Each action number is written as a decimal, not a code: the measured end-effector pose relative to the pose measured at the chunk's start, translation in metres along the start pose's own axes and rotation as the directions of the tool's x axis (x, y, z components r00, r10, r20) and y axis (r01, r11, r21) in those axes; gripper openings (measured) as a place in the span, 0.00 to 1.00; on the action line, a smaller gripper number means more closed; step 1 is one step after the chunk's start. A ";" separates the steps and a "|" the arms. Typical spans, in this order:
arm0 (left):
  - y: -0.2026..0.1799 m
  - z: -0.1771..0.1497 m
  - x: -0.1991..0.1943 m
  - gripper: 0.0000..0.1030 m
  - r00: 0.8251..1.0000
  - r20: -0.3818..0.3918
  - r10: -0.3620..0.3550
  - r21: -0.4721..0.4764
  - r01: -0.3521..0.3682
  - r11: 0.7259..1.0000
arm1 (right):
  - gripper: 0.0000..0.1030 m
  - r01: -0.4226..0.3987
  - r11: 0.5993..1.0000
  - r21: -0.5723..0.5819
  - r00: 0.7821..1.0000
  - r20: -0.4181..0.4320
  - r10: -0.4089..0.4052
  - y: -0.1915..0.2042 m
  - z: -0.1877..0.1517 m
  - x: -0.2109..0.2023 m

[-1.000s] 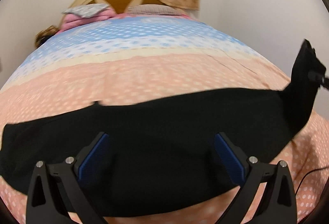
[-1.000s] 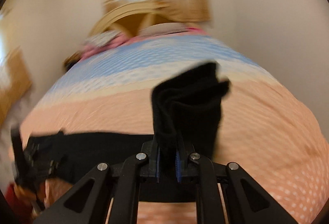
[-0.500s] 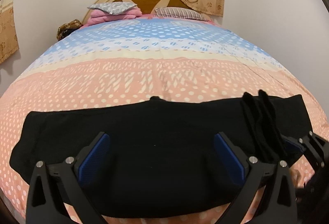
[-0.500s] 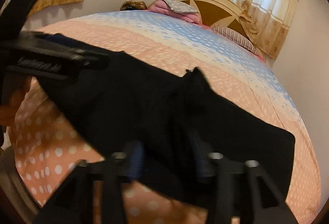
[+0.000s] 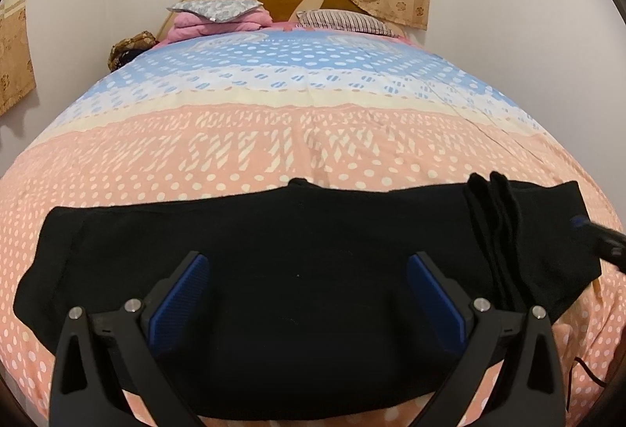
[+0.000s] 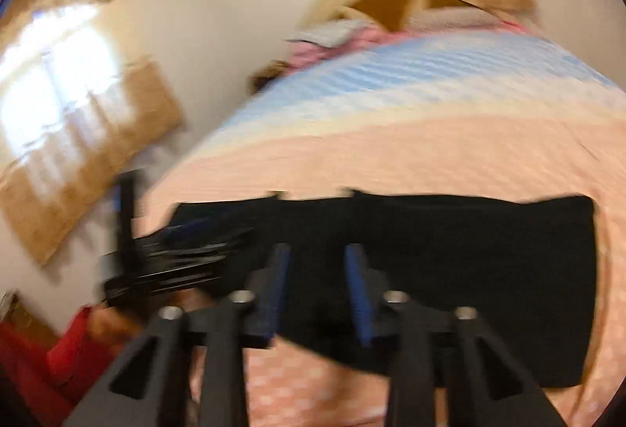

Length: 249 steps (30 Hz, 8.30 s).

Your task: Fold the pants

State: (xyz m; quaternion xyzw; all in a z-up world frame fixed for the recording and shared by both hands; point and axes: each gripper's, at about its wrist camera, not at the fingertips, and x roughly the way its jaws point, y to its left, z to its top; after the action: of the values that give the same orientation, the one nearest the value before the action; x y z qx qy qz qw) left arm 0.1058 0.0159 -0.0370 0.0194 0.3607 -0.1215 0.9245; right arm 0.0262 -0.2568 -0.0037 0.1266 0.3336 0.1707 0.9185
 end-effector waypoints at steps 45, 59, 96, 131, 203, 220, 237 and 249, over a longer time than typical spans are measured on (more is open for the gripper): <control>-0.011 -0.002 -0.007 1.00 0.999 0.005 -0.049 0.049 0.049 0.998 | 0.41 0.093 0.964 -0.250 0.992 -0.058 -0.111 0.043 -0.034 0.015; 0.006 0.002 -0.018 1.00 0.999 0.032 -0.029 0.013 0.029 0.999 | 0.13 0.310 0.794 -0.522 0.941 0.049 -0.335 0.074 -0.044 0.044; -0.106 -0.005 0.027 0.91 0.981 -0.074 -0.181 0.137 0.189 0.972 | 0.19 0.343 0.911 0.231 0.937 -0.019 -0.348 -0.149 0.013 0.020; 0.188 -0.025 0.009 0.94 0.942 -0.125 0.312 -0.373 -0.336 0.865 | 0.55 0.139 0.979 -0.148 0.990 0.024 -0.137 0.071 -0.037 0.090; -0.069 -0.030 -0.079 0.86 0.949 0.137 -0.284 0.392 0.212 0.895 | 0.71 -0.279 0.841 0.465 0.960 0.120 0.252 -0.060 -0.017 0.013; 0.026 -0.018 -0.048 0.86 0.996 0.077 -0.054 -0.013 0.055 0.998 | 0.60 0.068 0.983 0.172 0.997 -0.038 -0.062 0.015 -0.014 0.048; 0.028 -0.008 -0.047 0.86 0.996 0.084 -0.024 -0.027 0.026 0.999 | 0.15 0.178 0.982 -0.057 0.966 0.200 -0.164 0.006 0.033 -0.051; -0.007 -0.004 -0.031 0.86 0.996 0.060 -0.061 0.055 0.058 0.997 | 0.15 0.344 0.932 0.111 0.937 0.016 -0.348 -0.098 -0.032 -0.037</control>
State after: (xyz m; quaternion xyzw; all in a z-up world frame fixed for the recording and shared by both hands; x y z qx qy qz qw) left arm 0.0794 0.0157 -0.0192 0.0297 0.3292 -0.1590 0.9303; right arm 0.0012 -0.3567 -0.0401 0.1177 0.3428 -0.0141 0.9319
